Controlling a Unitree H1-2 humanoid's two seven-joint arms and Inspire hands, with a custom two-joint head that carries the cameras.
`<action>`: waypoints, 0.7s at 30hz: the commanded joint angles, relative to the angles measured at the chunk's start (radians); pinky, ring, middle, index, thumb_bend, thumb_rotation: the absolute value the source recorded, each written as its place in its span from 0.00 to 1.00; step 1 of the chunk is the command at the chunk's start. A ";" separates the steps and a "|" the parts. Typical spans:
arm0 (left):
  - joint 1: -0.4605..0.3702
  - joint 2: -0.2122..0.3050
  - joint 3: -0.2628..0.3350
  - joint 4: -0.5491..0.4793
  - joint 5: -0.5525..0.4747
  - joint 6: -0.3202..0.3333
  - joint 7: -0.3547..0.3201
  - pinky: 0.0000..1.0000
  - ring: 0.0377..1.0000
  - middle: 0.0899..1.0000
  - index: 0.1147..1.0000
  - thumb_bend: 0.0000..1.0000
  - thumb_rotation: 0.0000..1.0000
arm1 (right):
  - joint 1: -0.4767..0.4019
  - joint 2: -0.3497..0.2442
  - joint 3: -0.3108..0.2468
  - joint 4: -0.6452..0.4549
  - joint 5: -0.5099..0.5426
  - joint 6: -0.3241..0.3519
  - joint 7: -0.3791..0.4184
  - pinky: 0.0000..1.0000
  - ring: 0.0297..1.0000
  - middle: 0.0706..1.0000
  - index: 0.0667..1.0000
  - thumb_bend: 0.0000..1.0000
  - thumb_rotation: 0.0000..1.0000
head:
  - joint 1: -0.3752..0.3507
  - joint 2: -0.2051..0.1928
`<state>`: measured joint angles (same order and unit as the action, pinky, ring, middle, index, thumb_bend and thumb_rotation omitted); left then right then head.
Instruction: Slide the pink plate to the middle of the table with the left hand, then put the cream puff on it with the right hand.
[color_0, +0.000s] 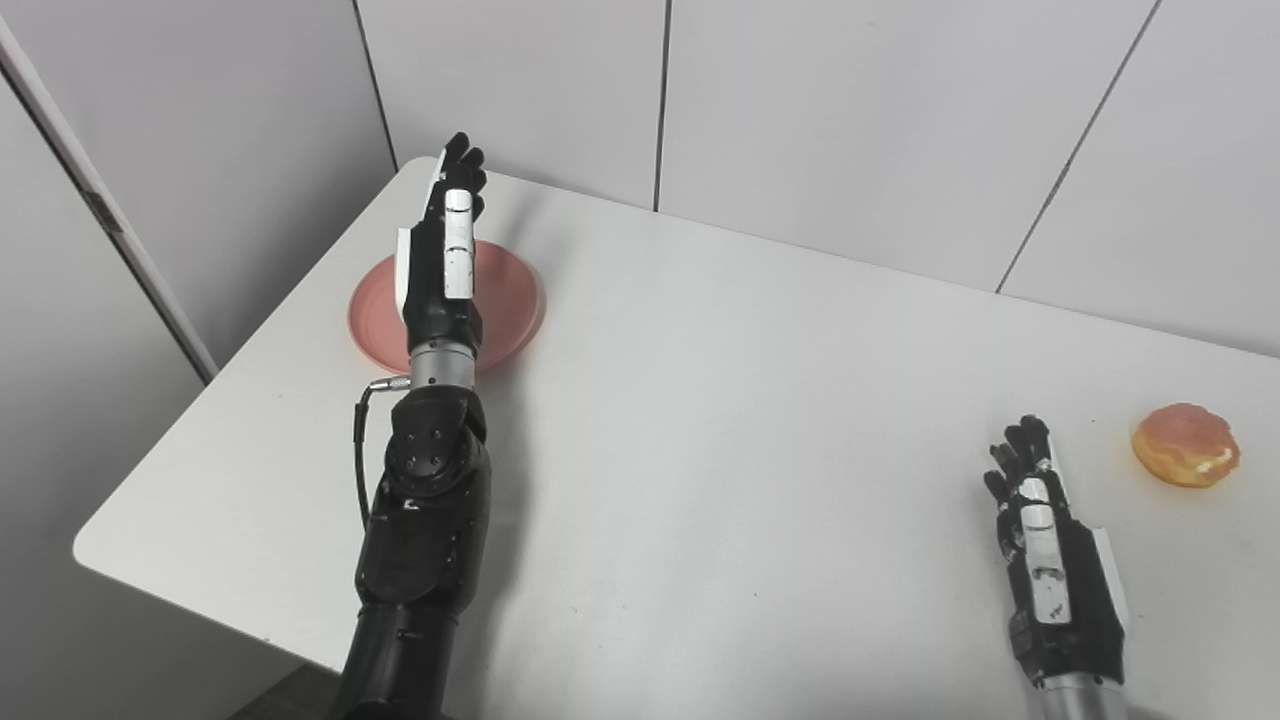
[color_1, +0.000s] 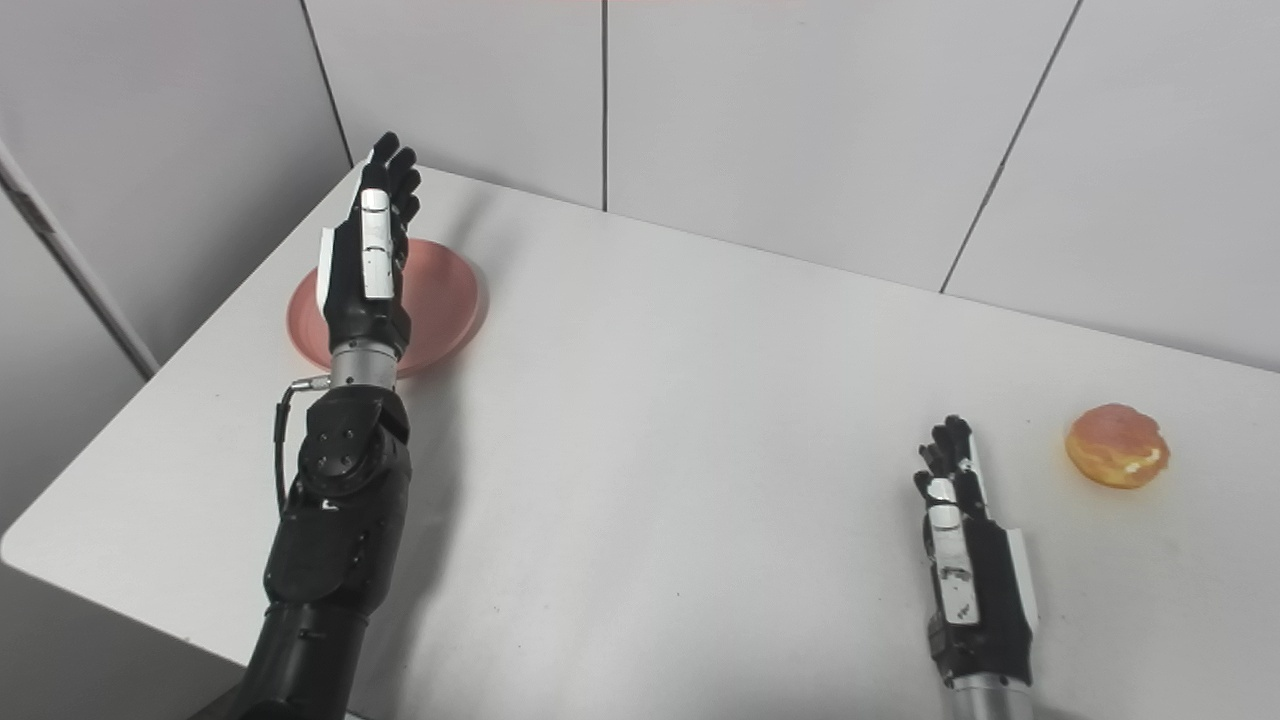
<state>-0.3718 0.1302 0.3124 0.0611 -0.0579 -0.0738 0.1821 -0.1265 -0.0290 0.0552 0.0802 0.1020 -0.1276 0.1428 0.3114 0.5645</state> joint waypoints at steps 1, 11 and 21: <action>-0.051 0.026 0.013 -0.008 0.006 -0.032 0.026 0.93 0.93 0.91 0.89 0.78 1.00 | 0.002 -0.005 -0.010 -0.011 0.013 -0.036 0.008 1.00 1.00 1.00 1.00 0.61 0.89 | 0.001 0.000; -0.054 0.107 0.065 0.090 0.004 -0.104 0.054 0.92 0.89 0.88 0.88 0.78 1.00 | 0.001 -0.017 -0.006 -0.008 0.009 -0.043 0.019 1.00 1.00 1.00 1.00 0.59 0.90 | 0.008 0.001; -0.053 0.155 0.106 0.149 -0.019 -0.102 0.076 0.93 0.88 0.85 0.85 0.79 1.00 | -0.006 -0.023 -0.006 0.005 0.020 -0.051 0.028 1.00 1.00 1.00 1.00 0.59 0.90 | 0.012 -0.007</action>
<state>-0.3871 0.2577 0.4085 0.2148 -0.0675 -0.1368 0.2506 -0.1282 -0.0403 0.0540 0.0820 0.1115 -0.1277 0.1544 0.3221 0.5569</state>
